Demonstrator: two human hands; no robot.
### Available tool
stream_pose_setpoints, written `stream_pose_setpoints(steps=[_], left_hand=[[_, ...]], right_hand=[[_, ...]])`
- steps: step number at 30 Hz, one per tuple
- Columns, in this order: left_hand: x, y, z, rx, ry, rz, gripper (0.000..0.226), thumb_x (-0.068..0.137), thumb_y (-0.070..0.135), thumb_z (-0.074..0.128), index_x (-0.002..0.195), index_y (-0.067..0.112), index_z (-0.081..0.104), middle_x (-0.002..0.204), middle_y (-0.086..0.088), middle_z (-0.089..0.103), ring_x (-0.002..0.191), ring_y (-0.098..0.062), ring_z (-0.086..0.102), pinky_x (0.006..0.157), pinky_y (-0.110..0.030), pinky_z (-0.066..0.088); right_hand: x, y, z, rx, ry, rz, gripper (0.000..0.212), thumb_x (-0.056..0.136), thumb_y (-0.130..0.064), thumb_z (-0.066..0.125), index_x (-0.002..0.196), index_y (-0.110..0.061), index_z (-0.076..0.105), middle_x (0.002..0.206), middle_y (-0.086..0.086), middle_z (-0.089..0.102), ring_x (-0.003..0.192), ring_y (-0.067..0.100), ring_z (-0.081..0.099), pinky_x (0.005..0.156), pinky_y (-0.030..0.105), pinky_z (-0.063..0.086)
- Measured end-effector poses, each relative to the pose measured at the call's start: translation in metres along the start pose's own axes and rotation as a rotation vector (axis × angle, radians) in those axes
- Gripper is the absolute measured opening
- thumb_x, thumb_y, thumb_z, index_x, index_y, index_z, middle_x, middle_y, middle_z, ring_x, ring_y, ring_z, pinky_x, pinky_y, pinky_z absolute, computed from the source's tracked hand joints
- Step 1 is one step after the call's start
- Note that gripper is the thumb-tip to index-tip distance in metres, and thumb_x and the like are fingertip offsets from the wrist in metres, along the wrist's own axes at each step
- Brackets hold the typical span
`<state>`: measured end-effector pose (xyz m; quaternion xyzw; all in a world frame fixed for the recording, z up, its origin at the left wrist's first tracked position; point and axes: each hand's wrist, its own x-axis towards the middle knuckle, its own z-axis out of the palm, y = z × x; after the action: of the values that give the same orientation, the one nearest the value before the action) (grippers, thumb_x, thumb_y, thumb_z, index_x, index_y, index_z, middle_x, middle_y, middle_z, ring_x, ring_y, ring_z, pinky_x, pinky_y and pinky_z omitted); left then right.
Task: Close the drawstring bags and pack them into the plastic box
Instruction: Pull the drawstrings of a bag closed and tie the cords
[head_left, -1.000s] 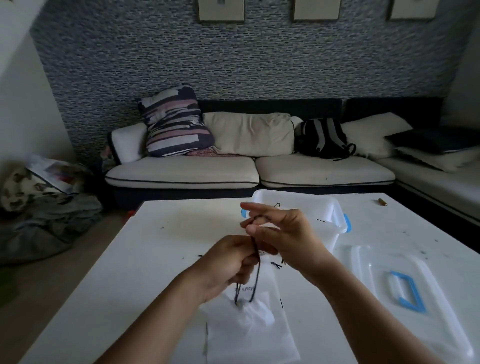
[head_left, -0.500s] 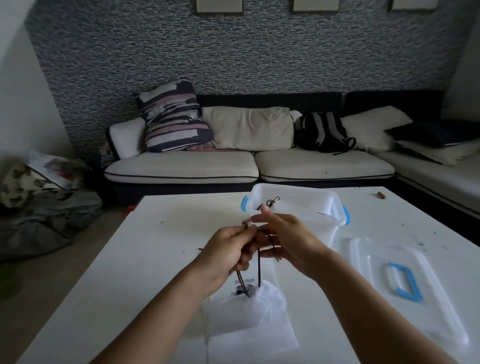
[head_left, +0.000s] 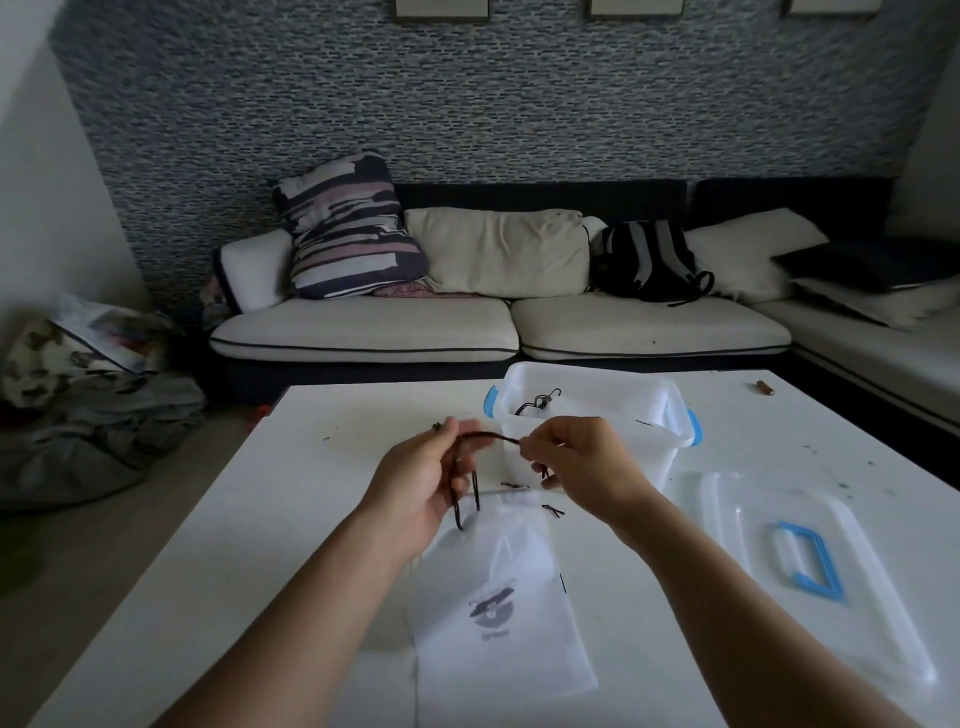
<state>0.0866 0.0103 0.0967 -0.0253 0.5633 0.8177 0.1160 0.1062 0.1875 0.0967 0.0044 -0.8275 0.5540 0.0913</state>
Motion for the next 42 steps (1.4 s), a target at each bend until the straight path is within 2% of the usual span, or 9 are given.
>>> stream_pose_setpoints(steps=[4, 6, 9, 14, 21, 25, 28, 36, 42], left_hand=[[0.005, 0.010, -0.009, -0.294, -0.030, -0.037, 0.025, 0.103, 0.022, 0.049, 0.099, 0.008, 0.069, 0.081, -0.005, 0.075, 0.049, -0.001, 0.055, 0.037, -0.011, 0.036], [0.002, 0.015, -0.011, -0.289, -0.071, -0.046, 0.024, 0.102, 0.022, 0.051, 0.100, 0.008, 0.070, 0.075, -0.002, 0.070, 0.050, -0.002, 0.053, 0.038, -0.012, 0.036], [-0.004, 0.018, -0.013, -0.058, -0.145, 0.020, 0.027, 0.102, 0.023, 0.051, 0.096, 0.008, 0.072, 0.067, -0.001, 0.059, 0.054, -0.010, 0.050, 0.044, -0.018, 0.041], [-0.015, 0.012, -0.004, 0.275, -0.258, 0.262, 0.031, 0.102, 0.022, 0.049, 0.096, 0.006, 0.075, 0.063, -0.008, 0.057, 0.055, -0.017, 0.052, 0.052, -0.025, 0.047], [-0.013, 0.005, -0.003, 0.452, -0.205, 0.524, 0.028, 0.096, 0.030, 0.054, 0.093, 0.013, 0.076, 0.065, -0.018, 0.061, 0.057, -0.023, 0.055, 0.058, -0.029, 0.050], [-0.008, -0.001, -0.005, 0.567, -0.110, 0.650, 0.025, 0.101, 0.021, 0.054, 0.094, 0.015, 0.077, 0.076, -0.003, 0.074, 0.071, -0.020, 0.069, 0.068, -0.028, 0.057], [-0.010, -0.001, -0.004, 0.538, -0.104, 0.683, 0.026, 0.102, 0.017, 0.051, 0.097, 0.008, 0.075, 0.080, -0.005, 0.075, 0.077, -0.020, 0.072, 0.075, -0.029, 0.058], [-0.019, 0.013, -0.001, 0.321, -0.191, 0.548, 0.033, 0.104, 0.016, 0.046, 0.091, 0.007, 0.075, 0.090, -0.018, 0.073, 0.088, -0.029, 0.071, 0.067, -0.028, 0.054], [-0.019, 0.019, -0.007, 0.265, -0.216, 0.445, 0.034, 0.103, 0.016, 0.046, 0.088, 0.011, 0.076, 0.100, -0.016, 0.075, 0.096, -0.027, 0.072, 0.058, -0.026, 0.047]], right_hand=[[-0.002, 0.000, -0.002, 0.110, -0.072, 0.105, 0.037, 0.062, -0.040, 0.067, 0.082, -0.010, 0.077, 0.096, 0.028, 0.069, 0.076, 0.026, 0.058, 0.086, 0.064, 0.051], [-0.004, -0.002, -0.005, 0.136, -0.123, 0.114, 0.030, 0.071, -0.031, 0.070, 0.087, -0.008, 0.078, 0.098, 0.023, 0.071, 0.080, 0.023, 0.062, 0.095, 0.062, 0.048], [-0.004, -0.001, -0.009, 0.203, -0.235, 0.095, 0.019, 0.085, -0.012, 0.069, 0.102, -0.008, 0.078, 0.104, 0.017, 0.075, 0.096, 0.025, 0.069, 0.105, 0.049, 0.048], [-0.004, -0.001, -0.004, 0.304, -0.333, 0.027, 0.048, 0.083, -0.044, 0.071, 0.106, -0.002, 0.074, 0.120, 0.020, 0.069, 0.121, 0.030, 0.061, 0.113, 0.049, 0.040], [-0.007, -0.004, -0.002, 0.450, -0.407, 0.062, 0.012, 0.093, -0.020, 0.066, 0.095, -0.009, 0.061, 0.093, 0.018, 0.071, 0.092, 0.028, 0.068, 0.096, 0.038, 0.053], [-0.007, -0.001, -0.001, 0.401, -0.423, 0.052, 0.023, 0.091, -0.013, 0.069, 0.112, -0.004, 0.068, 0.090, 0.013, 0.067, 0.085, 0.022, 0.063, 0.093, 0.038, 0.054], [-0.007, 0.000, 0.003, 0.340, -0.408, 0.047, 0.025, 0.089, -0.010, 0.073, 0.113, -0.004, 0.070, 0.076, 0.005, 0.065, 0.072, 0.016, 0.061, 0.074, 0.026, 0.055], [-0.006, -0.003, 0.005, 0.461, -0.471, 0.116, 0.033, 0.097, -0.031, 0.061, 0.121, -0.008, 0.067, 0.108, 0.004, 0.069, 0.088, 0.017, 0.062, 0.079, 0.031, 0.049], [-0.004, -0.002, 0.005, 0.527, -0.459, 0.138, 0.040, 0.096, -0.033, 0.058, 0.109, 0.004, 0.064, 0.102, 0.007, 0.069, 0.085, 0.018, 0.062, 0.075, 0.031, 0.045]])
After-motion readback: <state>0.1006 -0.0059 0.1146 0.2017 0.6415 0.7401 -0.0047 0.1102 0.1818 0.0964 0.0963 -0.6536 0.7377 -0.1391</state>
